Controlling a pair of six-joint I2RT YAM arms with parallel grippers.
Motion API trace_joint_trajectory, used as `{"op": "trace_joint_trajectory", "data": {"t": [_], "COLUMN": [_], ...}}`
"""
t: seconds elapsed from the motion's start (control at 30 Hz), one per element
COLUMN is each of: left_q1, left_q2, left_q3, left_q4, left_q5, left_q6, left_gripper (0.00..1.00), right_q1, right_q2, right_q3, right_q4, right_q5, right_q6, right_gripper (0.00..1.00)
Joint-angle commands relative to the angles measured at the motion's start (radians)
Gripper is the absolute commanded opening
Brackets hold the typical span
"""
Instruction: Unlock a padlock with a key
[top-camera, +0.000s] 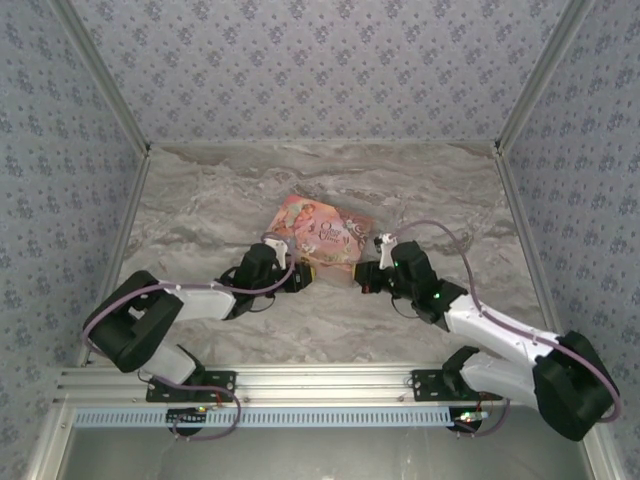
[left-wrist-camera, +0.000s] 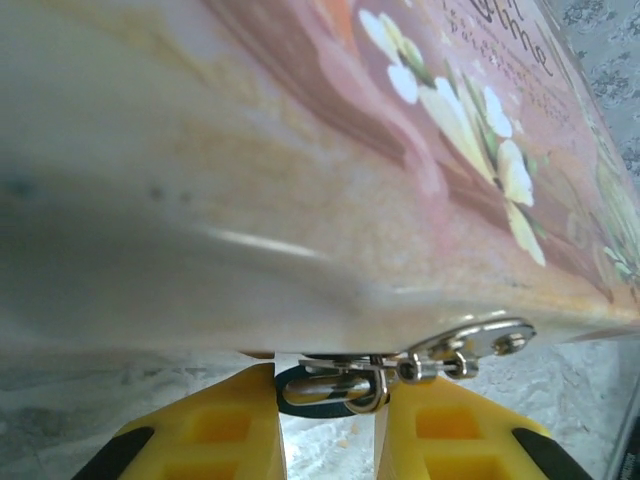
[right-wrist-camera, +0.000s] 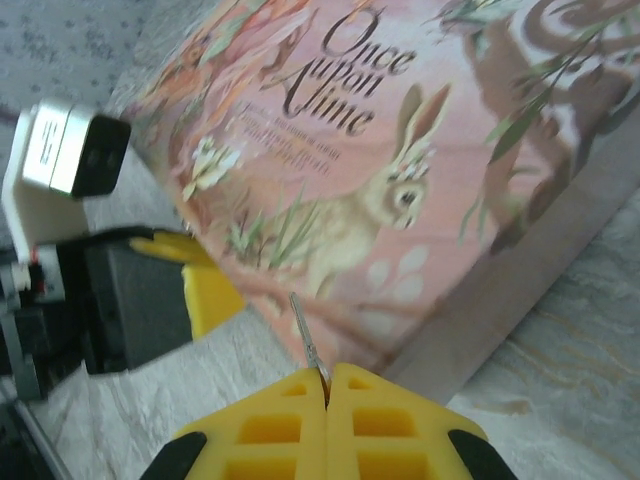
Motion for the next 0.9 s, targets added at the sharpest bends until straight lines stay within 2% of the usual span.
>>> {"op": "trace_joint_trajectory", "data": {"t": [0.0,0.13,0.4,0.63,0.87], "left_q1": [-0.006,-0.005,-0.005,-0.005,-0.006], "left_q2": [-0.057,-0.087,-0.132,-0.139,-0.147], "left_q3": [0.062,0.082,0.112,0.125,0.145], "left_q4": [-0.035,-0.092,-0.177,-0.212,-0.242], "left_q5": [0.008,0.028,0.047,0.061,0.069], "left_q6": [-0.088,-0.139,-0.223,-0.293,-0.323], "left_gripper": [0.16,0.16,0.17,0.17,0.17], "right_q1": [0.065,0.143,0.261,0.304,0.316], "right_q2": [-0.066,-0.088,0.017,0.098,0.194], "right_q3": [-0.045,-0.079,-0.094,-0.085,-0.063], "right_q4": [-0.014,0.022,0.164,0.270,0.345], "right_q5": [0.073,0.138,0.279,0.347,0.365], "right_q6": [-0.085,-0.134,-0.248,-0.313,-0.349], "right_gripper": [0.00,0.00,0.00,0.00,0.00]}}
